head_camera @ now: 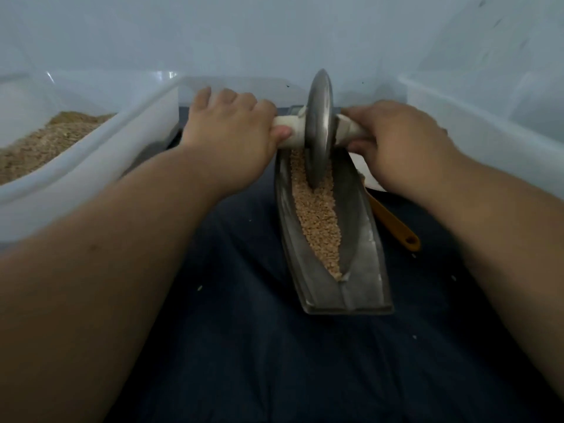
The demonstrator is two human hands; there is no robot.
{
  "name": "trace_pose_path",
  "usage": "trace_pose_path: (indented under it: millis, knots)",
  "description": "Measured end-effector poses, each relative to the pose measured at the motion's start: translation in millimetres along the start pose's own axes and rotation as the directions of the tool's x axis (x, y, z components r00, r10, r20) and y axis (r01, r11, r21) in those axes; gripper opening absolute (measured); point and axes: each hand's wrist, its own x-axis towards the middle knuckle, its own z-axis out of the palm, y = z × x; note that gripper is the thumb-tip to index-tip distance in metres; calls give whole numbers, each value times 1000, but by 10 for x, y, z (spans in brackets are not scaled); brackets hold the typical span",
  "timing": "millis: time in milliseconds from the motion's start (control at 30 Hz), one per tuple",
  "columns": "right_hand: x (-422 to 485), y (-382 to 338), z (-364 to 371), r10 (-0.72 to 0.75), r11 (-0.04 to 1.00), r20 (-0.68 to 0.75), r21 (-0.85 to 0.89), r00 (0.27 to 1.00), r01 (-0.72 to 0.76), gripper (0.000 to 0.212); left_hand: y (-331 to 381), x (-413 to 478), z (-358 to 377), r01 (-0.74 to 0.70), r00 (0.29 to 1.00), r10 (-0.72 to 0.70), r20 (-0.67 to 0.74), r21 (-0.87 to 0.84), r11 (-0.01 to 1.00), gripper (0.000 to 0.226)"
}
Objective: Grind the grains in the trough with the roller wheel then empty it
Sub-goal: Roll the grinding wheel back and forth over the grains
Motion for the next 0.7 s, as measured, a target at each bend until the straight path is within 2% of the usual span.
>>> trace_pose_path:
  millis: [133,267,333,433,500,567,633,700]
  knots:
    - [51,19,90,19,998,-64,-56,998,-23,45,38,40,120,29,999,-30,-25,-30,999,52]
    - [-17,36,-91,-30,999,72,32,997,27,35,-65,-19,-29,-50,998,56,35,-138,989,48]
    - [-89,17,-267,-72,997,189,54,979,63,30,-116,-78,-167,-86,975,130,178,-233,969,46]
    - [-244,-61,-536,-118,992,354,76,928,98,45,-151,-174,-425,-51,890,206,406,-360,931,52]
    - [-322,-110,-655,-137,990,414,80,900,114,48,-164,-226,-556,-28,851,243,466,-421,907,65]
    - [-343,-149,-698,-138,990,424,88,895,111,49,-165,-233,-584,-33,845,257,469,-434,900,67]
    - [-324,-151,-640,-132,990,394,91,910,104,49,-154,-192,-514,-40,865,234,444,-404,914,56]
    - [-270,-115,-501,-135,988,319,110,938,105,40,-136,-144,-401,-66,902,215,374,-374,925,46]
